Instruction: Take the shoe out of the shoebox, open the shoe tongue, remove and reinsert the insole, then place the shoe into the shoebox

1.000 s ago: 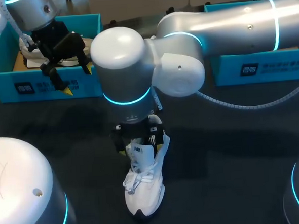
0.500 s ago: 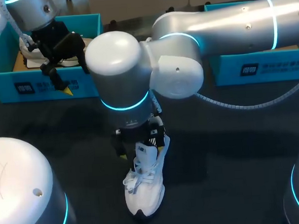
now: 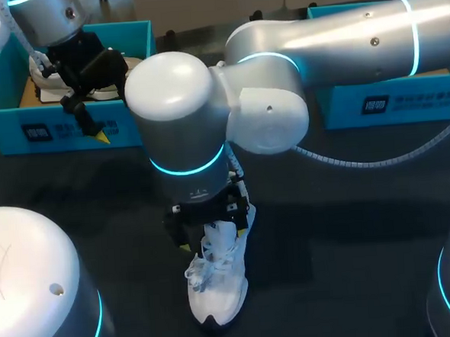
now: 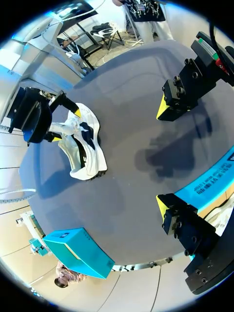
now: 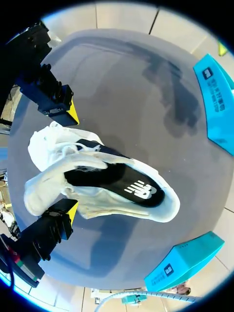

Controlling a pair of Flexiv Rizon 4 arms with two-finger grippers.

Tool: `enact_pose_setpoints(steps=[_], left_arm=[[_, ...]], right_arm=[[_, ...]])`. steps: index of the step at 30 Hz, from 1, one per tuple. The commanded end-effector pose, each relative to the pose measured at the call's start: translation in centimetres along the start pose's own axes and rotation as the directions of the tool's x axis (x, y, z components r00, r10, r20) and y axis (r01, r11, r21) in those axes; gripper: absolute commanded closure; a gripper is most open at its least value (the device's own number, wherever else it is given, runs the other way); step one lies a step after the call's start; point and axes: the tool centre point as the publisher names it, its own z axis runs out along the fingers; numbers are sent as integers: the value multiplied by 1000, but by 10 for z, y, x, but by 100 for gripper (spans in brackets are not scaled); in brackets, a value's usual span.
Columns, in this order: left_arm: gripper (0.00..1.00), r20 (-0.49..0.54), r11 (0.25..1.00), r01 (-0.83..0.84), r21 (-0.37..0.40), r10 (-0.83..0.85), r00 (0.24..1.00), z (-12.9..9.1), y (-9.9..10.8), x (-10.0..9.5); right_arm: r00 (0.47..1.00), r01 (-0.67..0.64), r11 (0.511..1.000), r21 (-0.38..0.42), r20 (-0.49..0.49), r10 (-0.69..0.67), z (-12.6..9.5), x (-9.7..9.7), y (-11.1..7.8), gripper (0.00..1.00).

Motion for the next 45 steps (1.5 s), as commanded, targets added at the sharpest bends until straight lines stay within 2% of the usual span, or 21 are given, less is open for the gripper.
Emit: enact_pose_setpoints(steps=[1, 9, 14, 18, 21, 24, 25, 26, 27, 35, 45], left_arm=[[0, 0, 1000, 0, -2, 0, 1000, 0, 0, 1], [0, 0, 1000, 0, -2, 0, 1000, 0, 0, 1], [0, 0, 1000, 0, -2, 0, 1000, 0, 0, 1], [0, 0, 1000, 0, -2, 0, 1000, 0, 0, 1], [0, 0, 1000, 0, -2, 0, 1000, 0, 0, 1], [0, 0, 1000, 0, -2, 0, 1000, 0, 0, 1], [0, 0, 1000, 0, -2, 0, 1000, 0, 0, 1], [0, 0, 1000, 0, -2, 0, 1000, 0, 0, 1], [0, 0, 1000, 0, -2, 0, 1000, 0, 0, 1], [0, 0, 1000, 0, -2, 0, 1000, 0, 0, 1], [0, 0, 1000, 0, -2, 0, 1000, 0, 0, 1]], right_arm=[[789, -614, 789, -25, 14, 615, -5, 8, -14, 0], [771, -637, 770, -27, 3, 637, -11, -3, -32, 0], [767, -642, 767, -19, -2, 642, -18, 6, -40, 0], [757, -654, 757, 5, 4, 654, -26, 12, -55, 0], [747, -665, 747, 14, 8, 665, -34, 15, -59, 16], [747, -665, 747, 23, 15, 665, -39, 18, -58, 23], [742, -671, 741, 25, 19, 670, -40, 18, -57, 34], [735, -678, 735, 23, 25, 677, -40, 17, -56, 54], [727, -687, 726, 19, 28, 686, -40, 16, -55, 59], [710, -704, 710, -4, 6, 704, -33, 1, -49, 62], [732, -682, 730, -43, -23, 681, -30, -6, -26, 62]])
